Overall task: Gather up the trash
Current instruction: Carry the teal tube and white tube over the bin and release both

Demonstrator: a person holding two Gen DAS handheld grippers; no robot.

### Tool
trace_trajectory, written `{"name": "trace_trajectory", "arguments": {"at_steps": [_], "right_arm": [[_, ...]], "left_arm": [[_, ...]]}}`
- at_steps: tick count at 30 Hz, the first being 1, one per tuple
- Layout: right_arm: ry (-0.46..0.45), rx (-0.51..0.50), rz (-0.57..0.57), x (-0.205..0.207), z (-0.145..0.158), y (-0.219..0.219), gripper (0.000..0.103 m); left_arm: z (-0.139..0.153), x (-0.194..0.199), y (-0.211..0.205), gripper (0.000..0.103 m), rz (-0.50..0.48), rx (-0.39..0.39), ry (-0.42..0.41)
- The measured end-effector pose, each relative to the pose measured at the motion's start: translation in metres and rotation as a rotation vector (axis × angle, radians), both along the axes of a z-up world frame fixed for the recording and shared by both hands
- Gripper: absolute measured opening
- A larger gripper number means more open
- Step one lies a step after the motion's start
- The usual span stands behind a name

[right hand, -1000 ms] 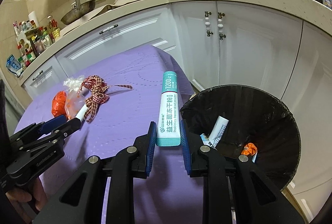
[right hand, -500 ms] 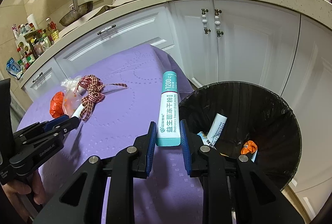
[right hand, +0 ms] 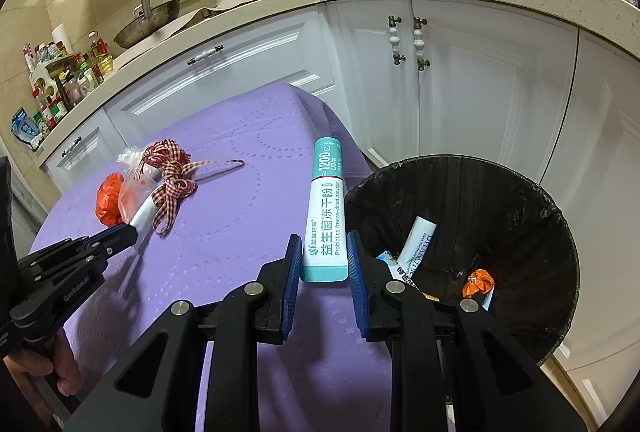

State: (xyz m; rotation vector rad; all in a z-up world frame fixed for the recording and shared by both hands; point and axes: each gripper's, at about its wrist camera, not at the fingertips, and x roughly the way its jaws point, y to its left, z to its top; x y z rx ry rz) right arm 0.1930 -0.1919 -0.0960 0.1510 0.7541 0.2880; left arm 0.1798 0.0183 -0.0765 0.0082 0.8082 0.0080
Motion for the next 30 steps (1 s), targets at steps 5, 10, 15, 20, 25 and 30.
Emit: {"name": "trace_trajectory", "arguments": {"at_steps": [5, 10, 15, 20, 25, 30], "right_arm": [[-0.004, -0.004, 0.001, -0.002, 0.001, 0.0, 0.024], [-0.017, -0.012, 0.006, -0.008, 0.006, 0.003, 0.024], [-0.027, -0.02, 0.008, -0.014, 0.011, 0.003, 0.024], [-0.041, -0.028, 0.006, -0.021, 0.017, 0.003, 0.024], [-0.049, -0.032, -0.008, -0.026, 0.022, -0.002, 0.024], [-0.054, -0.035, -0.033, -0.03, 0.024, -0.013, 0.024]], "left_arm": [[0.003, -0.011, 0.004, 0.006, -0.006, -0.002, 0.002], [0.008, -0.023, 0.007, 0.006, -0.008, -0.004, -0.009], [0.016, -0.034, 0.008, 0.006, -0.022, -0.014, -0.035], [0.026, -0.042, 0.006, 0.006, -0.032, -0.029, -0.069], [0.035, -0.046, -0.001, 0.006, -0.05, -0.036, -0.094], [0.042, -0.048, -0.016, 0.006, -0.078, -0.043, -0.115]]}}
